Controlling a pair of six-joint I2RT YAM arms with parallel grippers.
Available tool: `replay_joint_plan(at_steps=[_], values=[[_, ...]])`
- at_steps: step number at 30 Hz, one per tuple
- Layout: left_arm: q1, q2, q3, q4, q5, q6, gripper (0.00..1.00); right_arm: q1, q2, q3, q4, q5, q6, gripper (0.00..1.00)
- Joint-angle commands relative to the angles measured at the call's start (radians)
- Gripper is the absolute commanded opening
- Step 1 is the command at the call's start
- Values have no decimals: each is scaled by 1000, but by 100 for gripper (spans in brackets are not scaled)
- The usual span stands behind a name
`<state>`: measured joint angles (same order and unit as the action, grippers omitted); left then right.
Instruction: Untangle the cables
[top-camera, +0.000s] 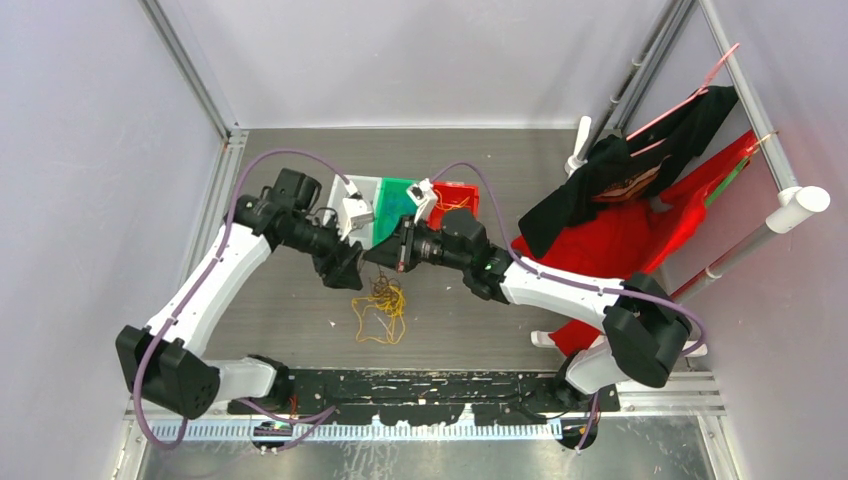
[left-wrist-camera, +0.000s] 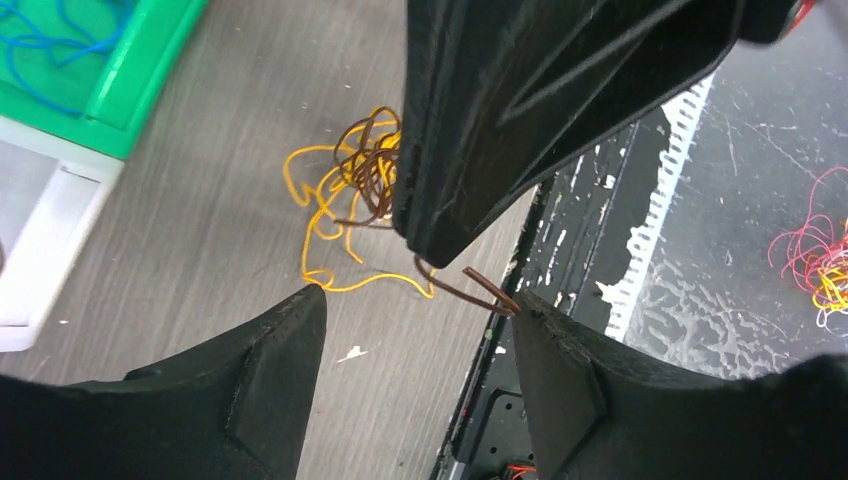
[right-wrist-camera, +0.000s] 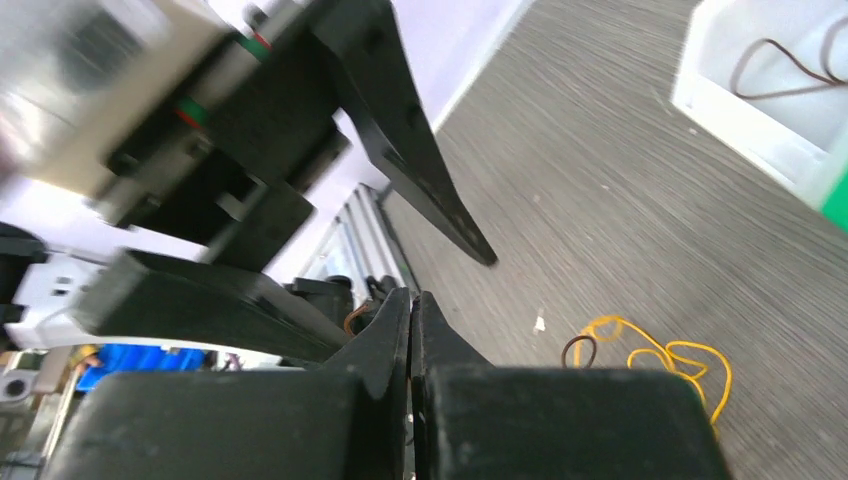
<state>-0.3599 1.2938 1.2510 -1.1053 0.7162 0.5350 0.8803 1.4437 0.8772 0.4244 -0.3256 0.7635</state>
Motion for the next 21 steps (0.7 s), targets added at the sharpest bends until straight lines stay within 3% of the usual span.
replay_joint_plan(at_steps=[1,11,17,21], values=[[-2,-111,-83,52,90,21,68,3,-47,19,217,-81,73,1],[-1,-421,-395,630,16,-208,64,3,-40,43,422,-165,205,1],[-1,-414,-410,652,33,-241,59,3,-53,75,420,-207,215,1],[-1,-423,-414,648,62,-226,51,3,-68,70,401,-211,203,1]])
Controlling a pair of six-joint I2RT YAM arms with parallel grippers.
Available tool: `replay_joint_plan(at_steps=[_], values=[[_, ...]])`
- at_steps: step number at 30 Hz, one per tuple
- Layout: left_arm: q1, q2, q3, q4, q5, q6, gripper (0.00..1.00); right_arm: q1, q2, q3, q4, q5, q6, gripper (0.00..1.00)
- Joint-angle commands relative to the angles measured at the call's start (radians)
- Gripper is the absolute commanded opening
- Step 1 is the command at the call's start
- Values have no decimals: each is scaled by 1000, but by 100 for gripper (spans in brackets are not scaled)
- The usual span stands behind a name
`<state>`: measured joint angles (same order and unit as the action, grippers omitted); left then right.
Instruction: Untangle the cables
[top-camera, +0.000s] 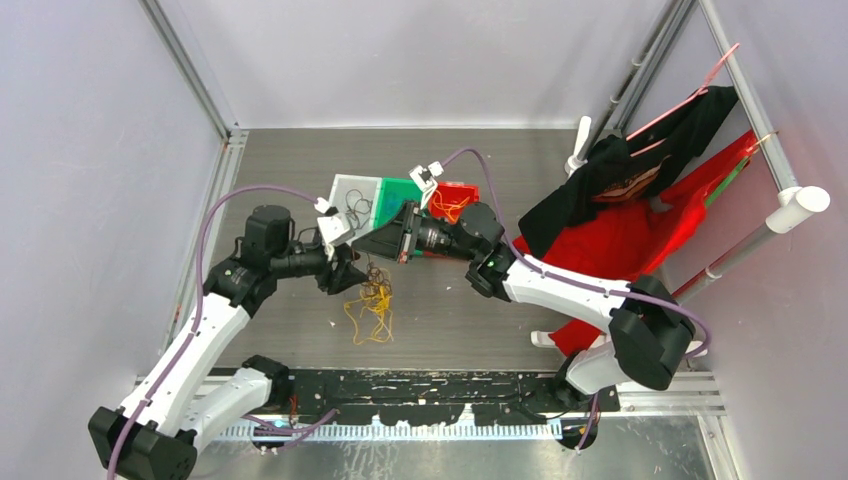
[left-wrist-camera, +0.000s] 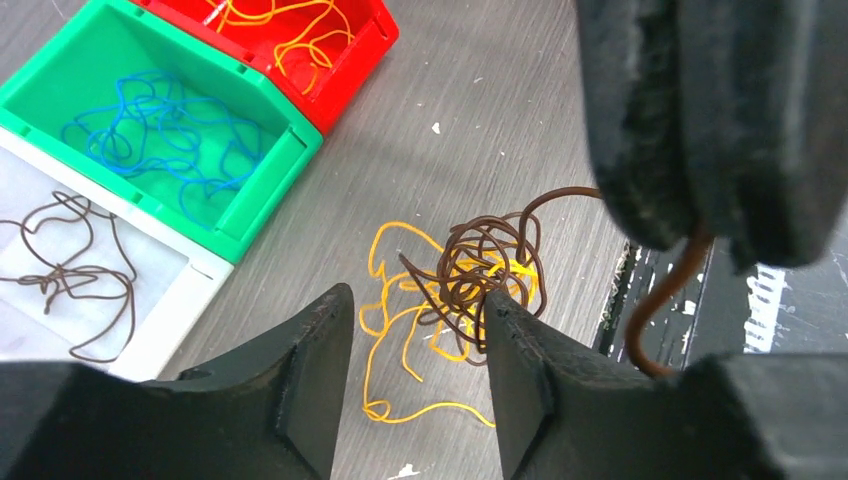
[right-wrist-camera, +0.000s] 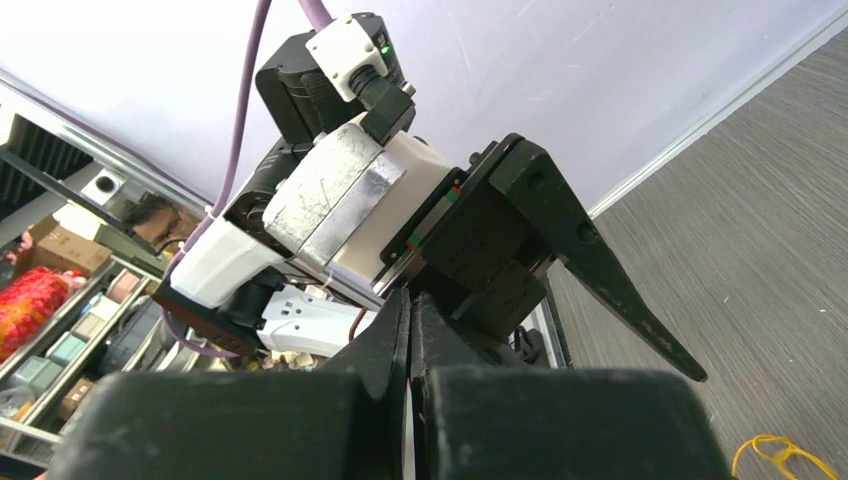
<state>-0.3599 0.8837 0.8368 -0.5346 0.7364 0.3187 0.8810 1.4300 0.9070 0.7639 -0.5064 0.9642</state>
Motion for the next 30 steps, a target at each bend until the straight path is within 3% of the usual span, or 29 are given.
replay_joint_plan(at_steps=[1,10,12,13,15,22,26,30], values=[[-1,-8,1,75,48,-10,49,3,-53,39,61,-33,4,1],[-3,87,43,2,174,-49,37,4,-52,42,74,-44,13,2],[-2,82,39,14,159,-46,21,3,-56,39,74,-48,10,4],[-2,75,37,26,135,-43,7,4,-58,36,70,-49,7,5],[-3,59,37,35,83,-29,0,4,-69,22,53,-49,-8,8],[-2,23,121,-78,17,189,0,3,-143,-47,-140,-67,-145,25],[-2,20,194,-155,-54,332,0,-9,-219,-54,-385,-100,-324,38],[-2,7,235,-215,-64,419,0,-21,-287,-32,-661,-64,-492,43]])
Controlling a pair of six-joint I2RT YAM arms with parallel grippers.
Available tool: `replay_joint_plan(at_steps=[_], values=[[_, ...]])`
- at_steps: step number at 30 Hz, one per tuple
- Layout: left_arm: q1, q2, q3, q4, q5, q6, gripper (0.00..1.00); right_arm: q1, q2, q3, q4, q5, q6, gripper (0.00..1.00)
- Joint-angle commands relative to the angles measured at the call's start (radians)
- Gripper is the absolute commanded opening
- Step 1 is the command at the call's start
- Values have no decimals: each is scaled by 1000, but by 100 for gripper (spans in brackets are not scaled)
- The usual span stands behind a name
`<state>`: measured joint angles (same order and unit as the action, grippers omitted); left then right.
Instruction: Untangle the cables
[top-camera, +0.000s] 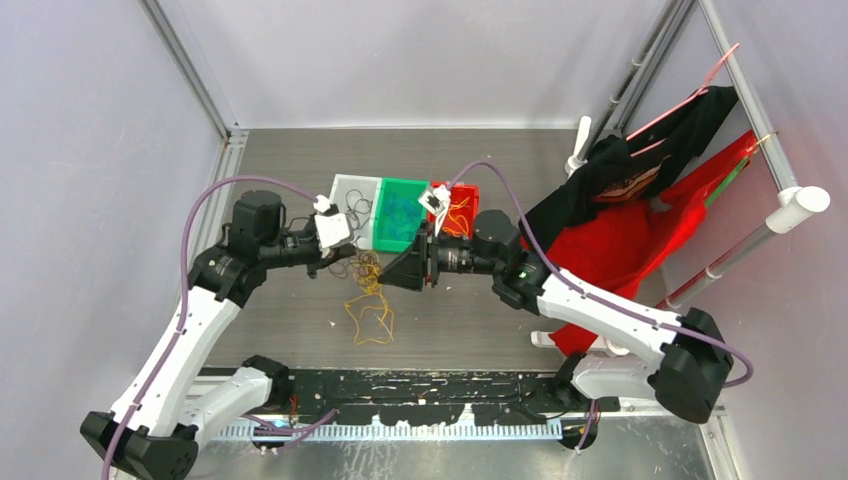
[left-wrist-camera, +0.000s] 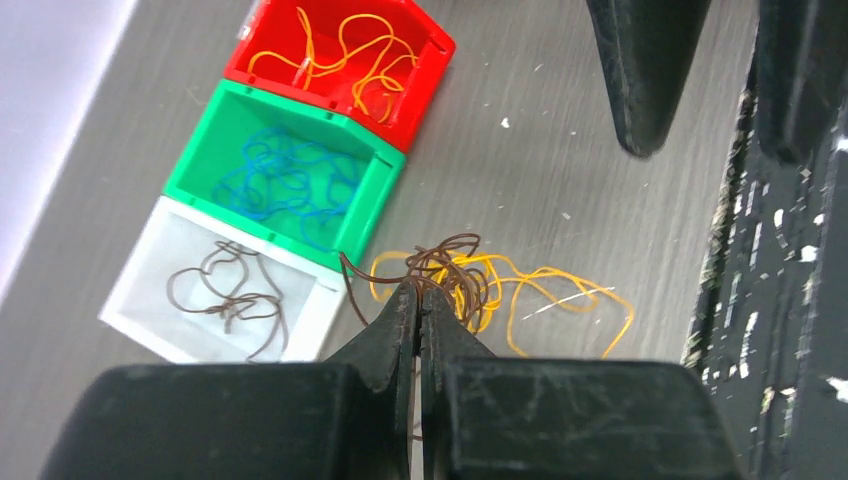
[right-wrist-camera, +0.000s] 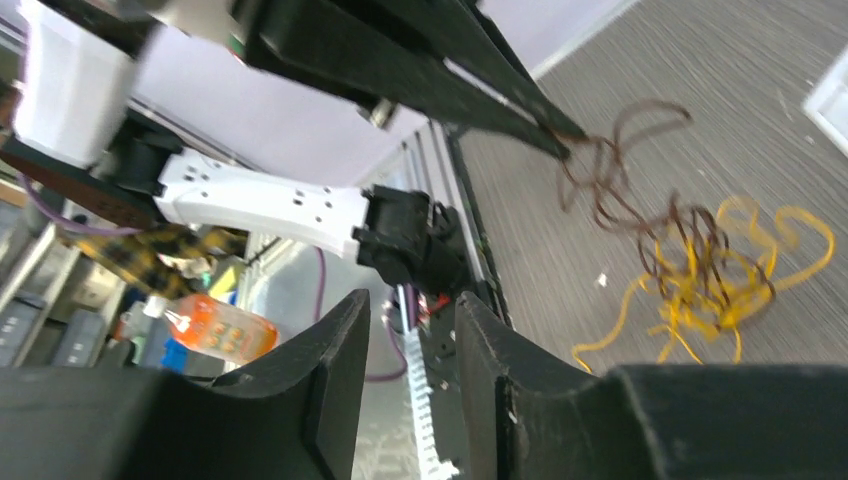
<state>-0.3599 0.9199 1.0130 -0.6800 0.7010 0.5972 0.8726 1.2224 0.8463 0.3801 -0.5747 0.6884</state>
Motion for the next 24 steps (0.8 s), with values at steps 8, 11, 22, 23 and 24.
replay_joint_plan(at_steps=[8,11,22,23,24], values=[[-2,-33,186,-133,40,105,0,-25,-85,37,-245,166,-285,55],[-2,-25,233,-141,87,27,0,-22,-25,46,-136,192,-289,57],[-2,-11,319,-328,208,91,0,3,92,124,69,190,-251,64],[-2,-10,322,-335,213,96,0,3,93,122,86,191,-242,64],[-2,-7,326,-343,220,102,0,4,94,118,104,194,-232,64]])
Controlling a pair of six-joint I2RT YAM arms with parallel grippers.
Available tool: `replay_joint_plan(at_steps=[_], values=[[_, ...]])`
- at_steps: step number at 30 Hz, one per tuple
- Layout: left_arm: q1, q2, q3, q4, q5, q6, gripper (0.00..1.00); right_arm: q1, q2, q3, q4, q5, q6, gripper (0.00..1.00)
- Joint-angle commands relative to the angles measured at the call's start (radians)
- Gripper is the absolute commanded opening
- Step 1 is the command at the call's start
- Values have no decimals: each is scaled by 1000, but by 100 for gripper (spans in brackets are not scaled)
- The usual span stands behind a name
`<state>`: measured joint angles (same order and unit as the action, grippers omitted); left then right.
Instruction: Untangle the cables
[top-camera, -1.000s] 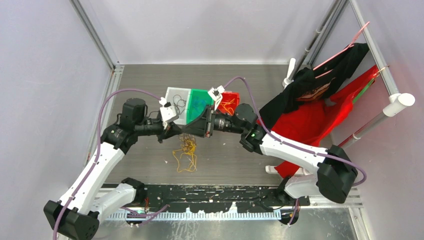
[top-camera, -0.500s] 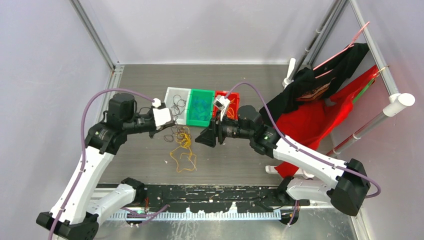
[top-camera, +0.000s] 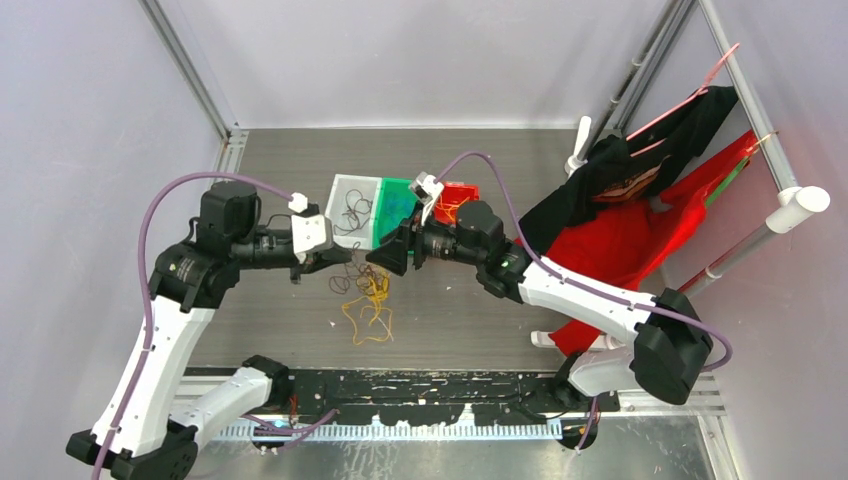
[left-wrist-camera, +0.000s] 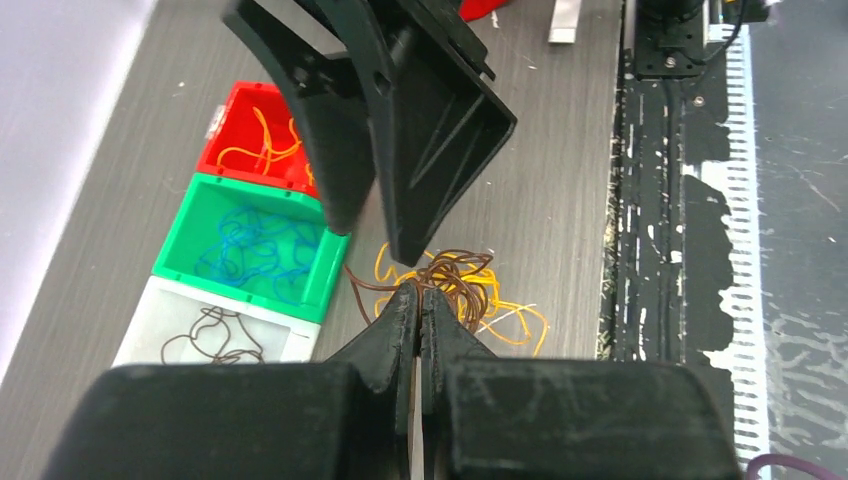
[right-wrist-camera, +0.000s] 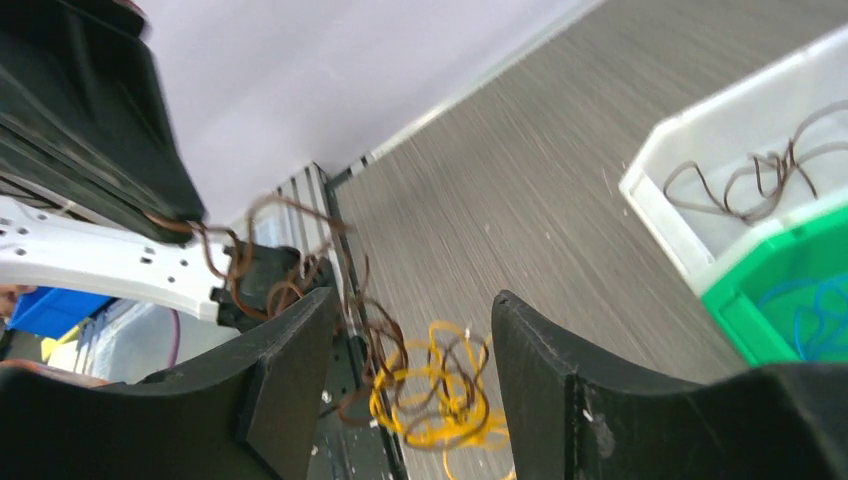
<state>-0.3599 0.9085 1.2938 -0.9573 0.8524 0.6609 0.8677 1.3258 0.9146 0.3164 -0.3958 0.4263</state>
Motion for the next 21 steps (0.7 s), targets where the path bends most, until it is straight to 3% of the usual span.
replay_joint_plan(at_steps=[1,13,21], values=[[-2,7,50,-73,75,43,0,10,-9,46,183,17,38,64],[-2,50,126,-118,125,51,0,68,59,51,284,-54,75,65],[-3,70,178,-150,160,34,0,108,164,50,548,34,190,59]])
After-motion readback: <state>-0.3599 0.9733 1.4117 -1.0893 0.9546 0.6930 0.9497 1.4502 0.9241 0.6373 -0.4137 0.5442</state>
